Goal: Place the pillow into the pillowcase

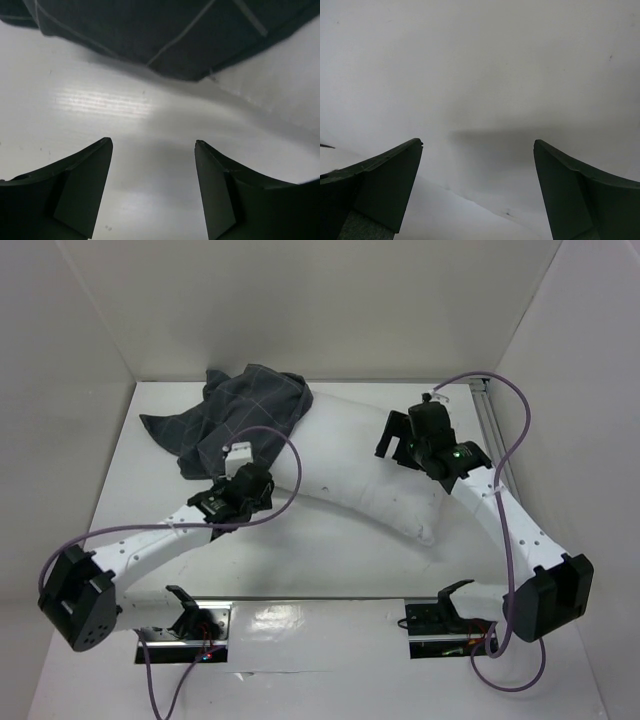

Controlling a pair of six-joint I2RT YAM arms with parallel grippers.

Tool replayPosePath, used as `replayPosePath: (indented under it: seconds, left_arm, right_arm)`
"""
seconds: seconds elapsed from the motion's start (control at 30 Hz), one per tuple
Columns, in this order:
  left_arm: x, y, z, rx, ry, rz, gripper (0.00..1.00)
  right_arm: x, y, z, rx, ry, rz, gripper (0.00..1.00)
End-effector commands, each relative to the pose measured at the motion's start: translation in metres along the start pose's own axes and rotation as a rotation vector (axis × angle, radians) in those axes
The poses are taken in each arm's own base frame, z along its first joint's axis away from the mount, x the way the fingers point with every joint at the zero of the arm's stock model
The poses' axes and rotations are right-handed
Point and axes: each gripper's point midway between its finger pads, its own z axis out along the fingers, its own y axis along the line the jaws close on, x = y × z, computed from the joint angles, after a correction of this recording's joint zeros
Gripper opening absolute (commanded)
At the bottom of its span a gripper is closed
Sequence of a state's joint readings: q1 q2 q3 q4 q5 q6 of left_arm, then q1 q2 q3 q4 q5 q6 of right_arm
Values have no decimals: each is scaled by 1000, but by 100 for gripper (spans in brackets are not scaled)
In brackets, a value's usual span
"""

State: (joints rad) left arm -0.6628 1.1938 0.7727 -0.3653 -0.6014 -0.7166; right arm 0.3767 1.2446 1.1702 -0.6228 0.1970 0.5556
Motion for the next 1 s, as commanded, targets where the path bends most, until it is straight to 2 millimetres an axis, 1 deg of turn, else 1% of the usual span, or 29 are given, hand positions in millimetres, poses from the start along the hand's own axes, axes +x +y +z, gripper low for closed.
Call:
replayPosePath:
  seconds: [0.0,0.03,0.07,0.1,0.13,0.17,0.2,0.23,0.27,0.33,0.4,0.43,0.5,0.53,0.57,0.6,0.63,0.67,0.7,0.77,0.8,0.83,0.87,0.9,0.93,0.97]
  left_arm:
    - [-45,-14,21,-79,-146,-105,80]
    - [-45,-14,26,-104,-147,-95,80]
    - [-43,-12,32,-121,-137,-91,78]
    - [-37,-11,44,-137,-119,-73,78]
    - [-36,-13,48,-136,-119,-74,78]
    - [-35,-10,53,-148,-115,-66,78]
    - [-40,-7,58,-160,-121,-82,78]
    - [-38,-4,61,-174,-114,-80,77]
    - [-42,-6,62,-165,-125,-91,77]
    - [-50,-1,65,-180,-150,-106,74]
    - [-54,6,66,-197,-159,-89,73]
    - [-57,4,67,-191,-168,-97,73]
    - [-57,8,76,-193,-157,-88,70]
    - [-55,6,78,-183,-150,-72,70]
    - [-57,8,81,-192,-150,-78,69]
    - [-57,11,86,-206,-143,-79,66]
    - [-61,8,85,-194,-142,-82,61]
    - [-59,8,87,-198,-136,-77,55]
    - [-61,4,87,-184,-136,-82,42]
    - [-62,3,84,-171,-130,-73,25]
    - [-61,2,84,-161,-123,-64,16]
    - [-68,-3,80,-141,-134,-67,0]
    - [-68,-4,79,-134,-125,-64,0]
    - [-70,-10,78,-105,-111,-47,0]
    - [-71,-13,75,-82,-109,-44,0]
    - [-77,-23,70,-42,-115,-38,0]
  right_arm:
    - [2,-6,-13,8,5,-11,100]
    - [9,-11,-12,24,28,-17,100]
    - [12,-13,-12,30,37,-19,100]
    - [15,-15,-11,35,45,-21,100]
    - [21,-18,-10,46,62,-25,100]
    - [21,-18,-10,47,63,-25,100]
    - [23,-20,-11,52,71,-27,100]
    - [30,-22,-10,56,94,-31,100]
    - [28,-22,-12,50,86,-38,100]
    - [34,-26,-12,61,102,-42,100]
    - [38,-29,-14,67,112,-44,100]
    - [38,-29,-14,67,112,-44,100]
    - [40,-30,-14,72,119,-46,100]
    - [40,-30,-14,72,119,-46,100]
    - [40,-30,-14,72,119,-46,100]
    - [40,-30,-14,72,119,-46,100]
    - [42,-32,-15,78,128,-48,100]
    - [42,-32,-15,78,128,-48,100]
    - [45,-34,-14,83,136,-59,100]
    - [54,-37,-12,81,164,-72,100]
    - [58,-35,-10,70,183,-72,100]
    - [67,-37,-8,65,206,-74,100]
    - [75,-33,-8,35,238,-80,100]
    - [80,-32,-4,21,256,-79,100]
    - [82,-28,-3,0,260,-75,100]
    - [89,-24,-2,-34,285,-71,100]
